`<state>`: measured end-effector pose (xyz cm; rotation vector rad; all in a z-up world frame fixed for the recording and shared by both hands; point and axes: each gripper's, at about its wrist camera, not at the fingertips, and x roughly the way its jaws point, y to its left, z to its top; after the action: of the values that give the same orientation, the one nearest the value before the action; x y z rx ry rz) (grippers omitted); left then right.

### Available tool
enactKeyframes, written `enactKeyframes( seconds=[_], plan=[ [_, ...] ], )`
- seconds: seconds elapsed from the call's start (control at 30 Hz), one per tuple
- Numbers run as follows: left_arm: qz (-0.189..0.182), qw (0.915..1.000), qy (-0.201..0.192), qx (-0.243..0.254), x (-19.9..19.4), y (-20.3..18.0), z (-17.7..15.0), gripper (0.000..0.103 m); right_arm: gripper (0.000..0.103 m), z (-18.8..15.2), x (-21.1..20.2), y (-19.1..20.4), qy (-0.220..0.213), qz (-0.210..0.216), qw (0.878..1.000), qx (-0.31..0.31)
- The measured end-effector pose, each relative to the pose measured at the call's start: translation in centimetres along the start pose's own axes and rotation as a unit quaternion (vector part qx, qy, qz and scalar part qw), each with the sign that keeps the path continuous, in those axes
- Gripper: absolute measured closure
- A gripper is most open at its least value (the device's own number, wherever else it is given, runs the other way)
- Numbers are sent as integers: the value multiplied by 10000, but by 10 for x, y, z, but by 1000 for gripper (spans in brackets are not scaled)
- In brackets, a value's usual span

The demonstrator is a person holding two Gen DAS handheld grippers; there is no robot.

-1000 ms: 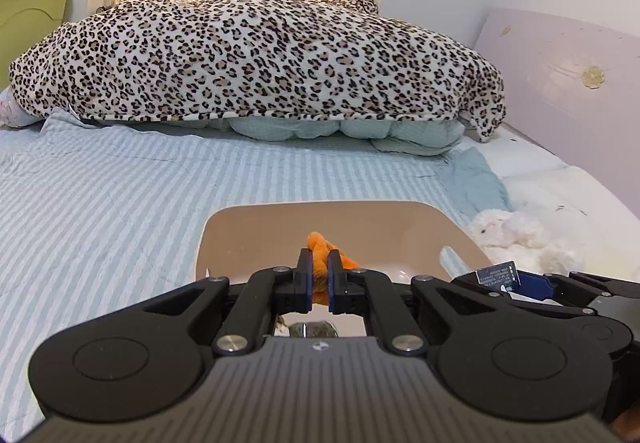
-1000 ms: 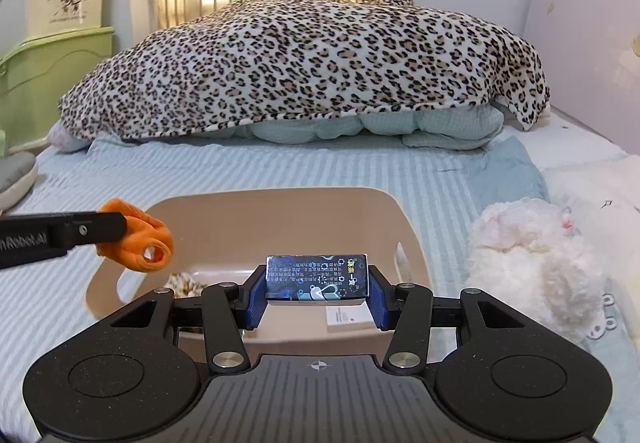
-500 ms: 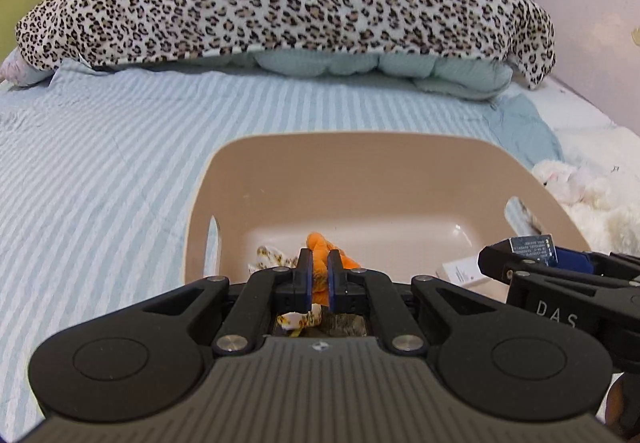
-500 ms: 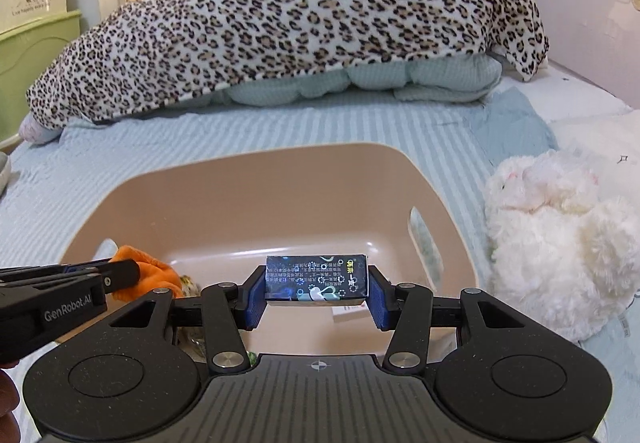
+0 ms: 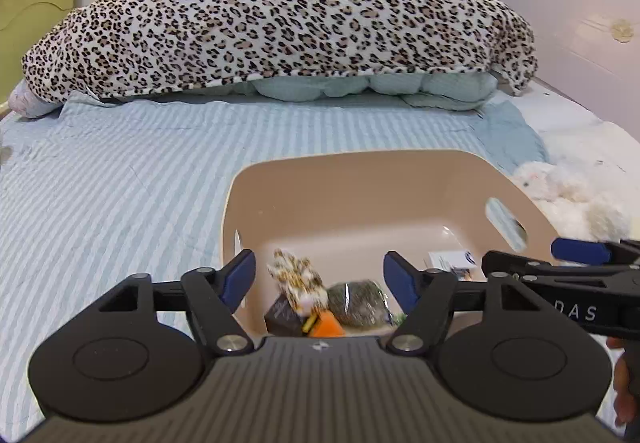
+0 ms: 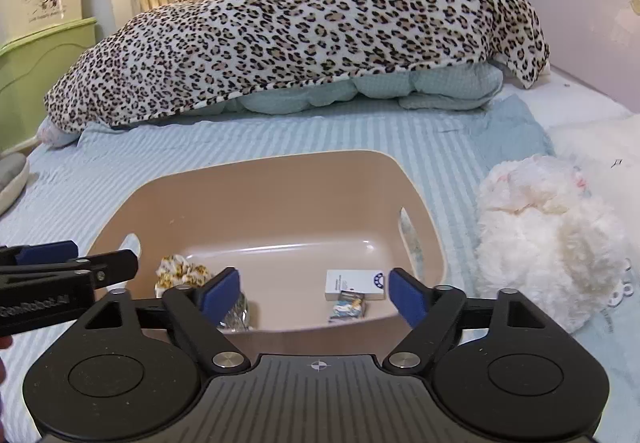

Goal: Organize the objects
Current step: 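Grasp the hair clips with the left tool while the right tool grasps the blue-and-white box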

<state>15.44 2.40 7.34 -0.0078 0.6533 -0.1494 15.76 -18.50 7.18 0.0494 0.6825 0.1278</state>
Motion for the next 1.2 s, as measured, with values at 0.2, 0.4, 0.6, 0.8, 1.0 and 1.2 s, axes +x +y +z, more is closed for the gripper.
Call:
enactKeyframes(
  seconds=[0.2, 0.4, 0.6, 0.8, 1.0, 1.2],
  plan=[
    [-103, 9993, 128, 339, -20, -1, -14, 18, 7, -9, -20, -2, 10, -39, 9995, -300],
    [-159, 9978, 380, 518, -21, 3, -31, 17, 3, -22, -24, -9, 316, 8, 9984, -470],
    [-102, 9955, 743, 583, -8, 8, -40, 17, 3, -40, -19, -2, 714, -87, 9937, -855],
    [-134, 9923, 1066, 614, 5, 11, -51, 17, 3, -60, -12, 6, 1006, -127, 9874, -1216],
    [-169, 9884, 1437, 453, 20, 18, -64, 17, 3, -70, 3, 8, 1355, 66, 9853, -1038],
    [-180, 9845, 1687, 446, 32, 21, -74, 17, 3, -78, 21, 12, 1632, 114, 9808, -1062]
  ],
)
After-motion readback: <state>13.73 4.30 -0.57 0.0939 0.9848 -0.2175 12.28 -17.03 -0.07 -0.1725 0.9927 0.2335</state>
